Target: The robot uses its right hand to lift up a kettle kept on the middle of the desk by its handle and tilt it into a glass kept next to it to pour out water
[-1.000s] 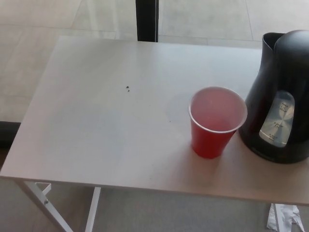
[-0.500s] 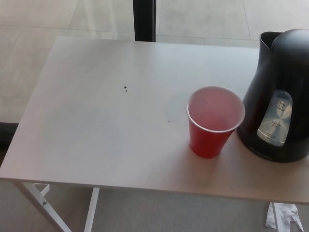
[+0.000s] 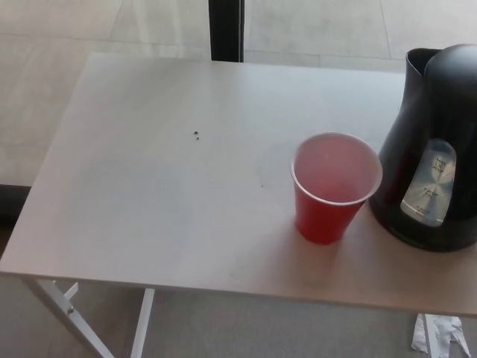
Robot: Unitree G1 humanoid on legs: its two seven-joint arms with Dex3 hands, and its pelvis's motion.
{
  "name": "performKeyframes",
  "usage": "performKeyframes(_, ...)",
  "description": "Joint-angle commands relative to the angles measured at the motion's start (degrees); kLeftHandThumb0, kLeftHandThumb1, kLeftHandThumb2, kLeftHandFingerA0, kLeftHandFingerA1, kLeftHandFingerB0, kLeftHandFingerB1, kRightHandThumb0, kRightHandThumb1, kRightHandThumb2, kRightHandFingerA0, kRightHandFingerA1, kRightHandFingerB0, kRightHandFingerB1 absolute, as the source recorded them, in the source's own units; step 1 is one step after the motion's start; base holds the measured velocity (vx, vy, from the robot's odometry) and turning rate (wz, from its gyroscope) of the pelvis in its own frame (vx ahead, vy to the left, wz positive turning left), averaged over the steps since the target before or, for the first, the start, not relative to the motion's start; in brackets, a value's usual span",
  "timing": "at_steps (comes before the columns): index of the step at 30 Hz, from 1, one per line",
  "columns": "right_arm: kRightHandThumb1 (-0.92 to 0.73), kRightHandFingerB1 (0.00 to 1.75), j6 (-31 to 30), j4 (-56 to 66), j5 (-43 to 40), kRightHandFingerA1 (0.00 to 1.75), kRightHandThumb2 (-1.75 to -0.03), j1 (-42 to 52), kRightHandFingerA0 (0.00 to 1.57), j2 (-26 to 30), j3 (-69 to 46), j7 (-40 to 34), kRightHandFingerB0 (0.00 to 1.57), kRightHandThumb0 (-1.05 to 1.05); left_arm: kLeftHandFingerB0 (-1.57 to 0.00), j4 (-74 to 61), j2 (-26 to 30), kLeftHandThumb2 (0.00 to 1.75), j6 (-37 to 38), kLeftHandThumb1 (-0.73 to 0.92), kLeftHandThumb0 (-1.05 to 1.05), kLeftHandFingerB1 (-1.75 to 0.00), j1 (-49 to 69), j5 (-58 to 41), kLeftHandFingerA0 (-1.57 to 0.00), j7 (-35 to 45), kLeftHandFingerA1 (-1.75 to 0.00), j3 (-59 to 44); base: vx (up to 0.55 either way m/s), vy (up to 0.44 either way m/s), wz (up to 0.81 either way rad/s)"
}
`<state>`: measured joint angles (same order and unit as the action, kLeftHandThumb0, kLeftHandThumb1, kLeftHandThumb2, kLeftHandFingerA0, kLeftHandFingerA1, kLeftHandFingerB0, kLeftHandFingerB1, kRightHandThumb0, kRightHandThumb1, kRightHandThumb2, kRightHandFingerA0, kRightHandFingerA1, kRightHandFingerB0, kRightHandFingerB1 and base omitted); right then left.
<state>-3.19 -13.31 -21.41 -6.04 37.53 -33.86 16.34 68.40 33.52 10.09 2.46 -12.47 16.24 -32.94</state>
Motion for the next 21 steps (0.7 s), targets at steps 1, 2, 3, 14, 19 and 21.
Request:
performKeyframes(1, -0.57, 0.10, -11.82, 8.80, -0.88, 0.27, -0.96, -1.72, 0.01, 1.51, 7.75, 3.29, 0.00, -0.85, -0.36, 0.38, 0.67, 0.64, 1.88, 0.82, -0.71, -0.40, -0.18, -0.97, -0.54, 0.44, -0.52, 0.18, 0.00, 0.000, 0.00)
performKeyframes(2, -0.57, 0.10, -12.06, 8.97, -0.97, 0.27, -0.96, -1.70, 0.01, 1.58, 7.74, 3.17, 0.00, -0.85, -0.36, 0.35, 0.68, 0.64, 1.85, 0.82, -0.71, -0.40, -0.30, -0.95, -0.54, 0.42, -0.52, 0.21, 0.00, 0.000, 0.00)
performKeyframes(3, -0.57, 0.10, -12.27, 9.08, -1.02, 0.27, -0.96, -1.72, 0.01, 1.64, 7.74, 3.09, 0.00, -0.85, -0.36, 0.34, 0.66, 0.64, 1.83, 0.82, -0.71, -0.40, -0.41, -0.94, -0.54, 0.39, -0.52, 0.24, 0.00, 0.000, 0.00)
performKeyframes(14, -0.57, 0.10, -14.85, 10.79, -0.77, 0.27, -0.96, -1.53, 0.01, 1.58, 7.17, 3.05, 0.00, -0.85, -0.36, 0.55, 0.49, 0.64, 2.01, 0.82, -0.71, -0.40, -0.34, -1.07, -0.54, 0.37, -0.52, 0.45, 0.00, 0.000, 0.00)
performKeyframes(19, -0.69, 0.15, -12.89, 6.88, 7.12, 0.37, -0.63, 0.83, 0.08, -1.58, 18.20, 4.07, 0.00, -0.75, -0.40, 0.74, 0.81, 0.64, 0.27, 0.79, -0.70, -0.41, -0.75, -1.63, -0.55, 1.00, -0.53, 0.28, 0.00, 0.000, 0.00)
performKeyframes(21, -0.53, 0.18, -12.37, 6.37, 7.66, 0.50, -0.93, 1.37, 0.09, -1.50, 18.89, 3.02, 0.00, -0.78, -0.40, 0.90, 0.68, 0.65, 2.15, 0.82, -0.68, -0.42, -0.48, -0.77, -0.56, 0.48, -0.52, 0.90, 0.00, 0.000, 0.00)
